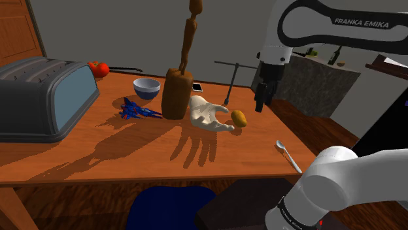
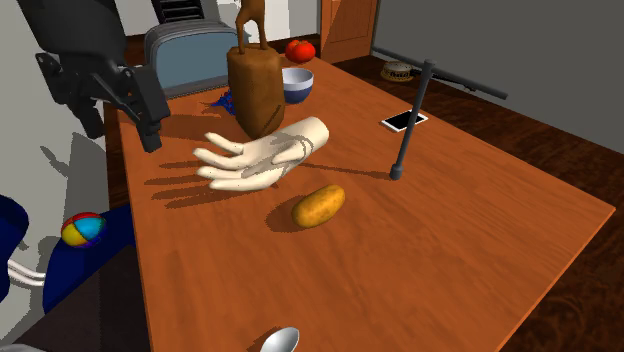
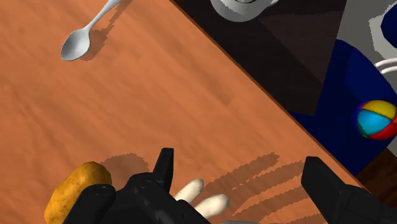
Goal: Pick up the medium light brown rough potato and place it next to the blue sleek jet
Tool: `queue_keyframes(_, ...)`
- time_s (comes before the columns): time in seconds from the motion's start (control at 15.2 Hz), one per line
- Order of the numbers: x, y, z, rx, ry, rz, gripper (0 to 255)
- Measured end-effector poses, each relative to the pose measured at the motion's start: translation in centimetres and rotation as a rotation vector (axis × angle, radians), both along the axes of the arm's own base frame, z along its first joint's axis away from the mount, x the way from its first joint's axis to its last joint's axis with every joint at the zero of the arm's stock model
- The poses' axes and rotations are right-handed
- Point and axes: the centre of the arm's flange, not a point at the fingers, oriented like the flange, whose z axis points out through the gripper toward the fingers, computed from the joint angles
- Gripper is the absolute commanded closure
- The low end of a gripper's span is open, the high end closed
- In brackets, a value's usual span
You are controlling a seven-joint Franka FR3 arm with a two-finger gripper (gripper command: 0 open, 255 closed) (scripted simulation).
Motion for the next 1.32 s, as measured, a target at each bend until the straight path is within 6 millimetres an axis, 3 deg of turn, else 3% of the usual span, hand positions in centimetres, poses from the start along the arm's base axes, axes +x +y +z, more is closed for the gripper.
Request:
queue_keyframes(0.13, 0.2, -0.5, -0.2, 0.008, -0.008, -0.015, 0)
queue_keyframes(0.33, 1.4, -3.2, -2.4, 0.052, -0.053, -0.097, 0)
queue_keyframes(0.66, 3.1, -8.8, -6.3, 0.137, -0.145, -0.257, 0)
queue_keyframes(1.32, 4.7, -19.3, -15.4, 0.31, -0.33, -0.577, 0)
